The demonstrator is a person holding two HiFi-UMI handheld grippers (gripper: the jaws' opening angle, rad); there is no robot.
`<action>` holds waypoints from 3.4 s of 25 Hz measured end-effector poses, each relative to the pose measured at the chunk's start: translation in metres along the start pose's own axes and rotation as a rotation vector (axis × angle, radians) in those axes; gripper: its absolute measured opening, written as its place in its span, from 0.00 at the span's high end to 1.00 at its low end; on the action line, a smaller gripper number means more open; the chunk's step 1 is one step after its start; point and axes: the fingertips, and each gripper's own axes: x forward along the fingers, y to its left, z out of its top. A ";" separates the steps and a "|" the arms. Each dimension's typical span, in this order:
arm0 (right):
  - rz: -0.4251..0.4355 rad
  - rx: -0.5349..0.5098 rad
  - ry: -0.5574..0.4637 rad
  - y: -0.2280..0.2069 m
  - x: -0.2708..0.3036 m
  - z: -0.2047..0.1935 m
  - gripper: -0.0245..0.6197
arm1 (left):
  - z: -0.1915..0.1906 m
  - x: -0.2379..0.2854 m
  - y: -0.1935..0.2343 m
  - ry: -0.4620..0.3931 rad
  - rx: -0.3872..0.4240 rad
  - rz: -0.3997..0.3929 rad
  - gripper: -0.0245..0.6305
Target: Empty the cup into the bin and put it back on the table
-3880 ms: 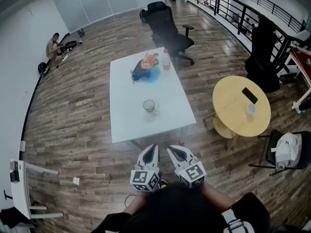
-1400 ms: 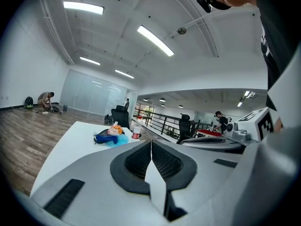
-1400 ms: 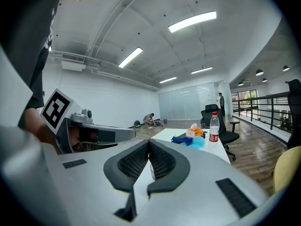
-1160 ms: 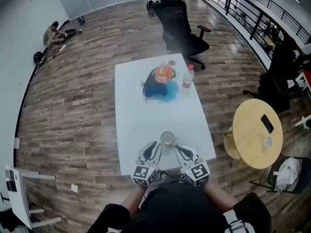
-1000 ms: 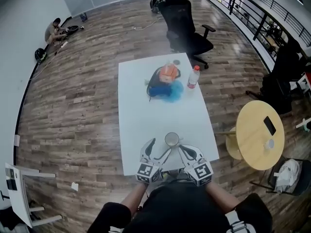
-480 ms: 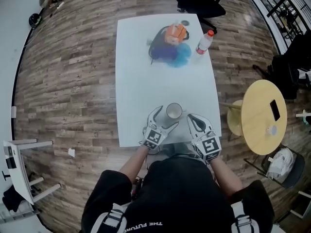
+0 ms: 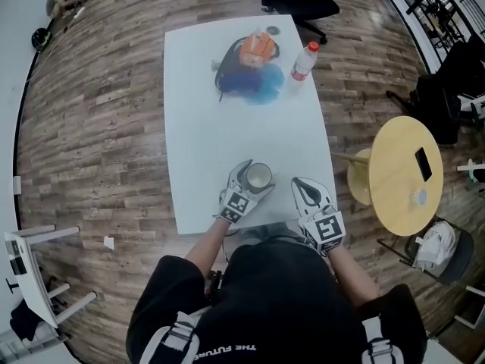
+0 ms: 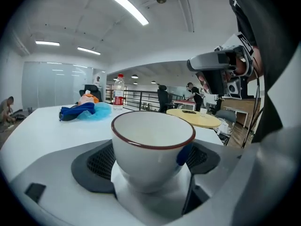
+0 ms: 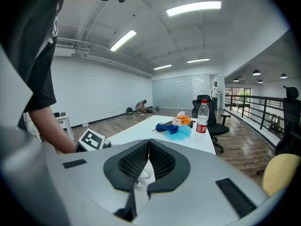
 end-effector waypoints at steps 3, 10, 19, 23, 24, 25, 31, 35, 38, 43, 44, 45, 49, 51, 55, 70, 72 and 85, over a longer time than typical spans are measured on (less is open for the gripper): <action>0.000 0.005 0.006 -0.004 0.000 -0.005 0.94 | -0.006 0.003 0.000 0.033 0.018 0.021 0.30; 0.028 0.018 0.017 -0.002 0.006 -0.012 0.94 | 0.002 0.001 -0.002 0.018 -0.003 -0.010 0.33; -0.003 -0.018 -0.055 -0.010 0.002 0.019 0.93 | 0.099 -0.024 -0.004 -0.102 -0.097 -0.023 0.33; -0.010 -0.027 -0.147 -0.010 -0.001 0.037 0.69 | 0.145 -0.049 -0.013 -0.134 -0.088 -0.032 0.33; -0.004 -0.018 -0.168 -0.009 -0.003 0.040 0.69 | 0.152 -0.055 -0.016 -0.130 -0.069 -0.033 0.33; -0.001 -0.011 -0.183 -0.009 -0.004 0.043 0.68 | 0.157 -0.060 -0.019 -0.127 -0.047 -0.034 0.33; 0.031 -0.047 -0.217 -0.001 -0.001 0.054 0.68 | 0.167 -0.074 -0.030 -0.111 0.002 -0.070 0.33; 0.024 -0.074 -0.243 0.004 -0.003 0.060 0.68 | 0.170 -0.078 -0.034 -0.094 0.012 -0.094 0.33; 0.038 -0.131 -0.270 0.011 -0.006 0.066 0.70 | 0.174 -0.081 -0.037 -0.078 0.046 -0.123 0.33; 0.047 -0.116 -0.333 0.016 -0.020 0.073 0.84 | 0.187 -0.077 -0.050 -0.089 0.099 -0.181 0.33; 0.047 -0.059 -0.341 0.011 -0.024 0.073 0.85 | 0.191 -0.075 -0.053 -0.102 0.100 -0.187 0.33; 0.046 -0.020 -0.345 0.006 -0.027 0.073 0.86 | 0.196 -0.072 -0.056 -0.115 0.105 -0.194 0.33; 0.034 0.134 -0.375 -0.010 -0.045 0.070 0.87 | 0.210 -0.064 -0.074 -0.166 0.116 -0.266 0.33; 0.006 0.213 -0.383 -0.023 -0.056 0.060 0.87 | 0.213 -0.057 -0.090 -0.178 0.118 -0.343 0.33; -0.117 0.222 -0.365 -0.054 -0.086 0.037 0.87 | 0.207 -0.027 -0.122 -0.124 0.109 -0.468 0.34; -0.785 0.409 -0.290 -0.137 -0.291 -0.085 0.87 | 0.183 0.088 -0.336 0.118 0.187 -0.989 0.34; -0.847 0.461 -0.283 -0.139 -0.313 -0.104 0.88 | 0.174 0.096 -0.361 0.171 0.191 -1.053 0.34; -0.912 1.054 -0.108 -0.135 -0.342 -0.289 0.88 | 0.030 0.158 -0.436 0.835 -0.028 -1.111 0.34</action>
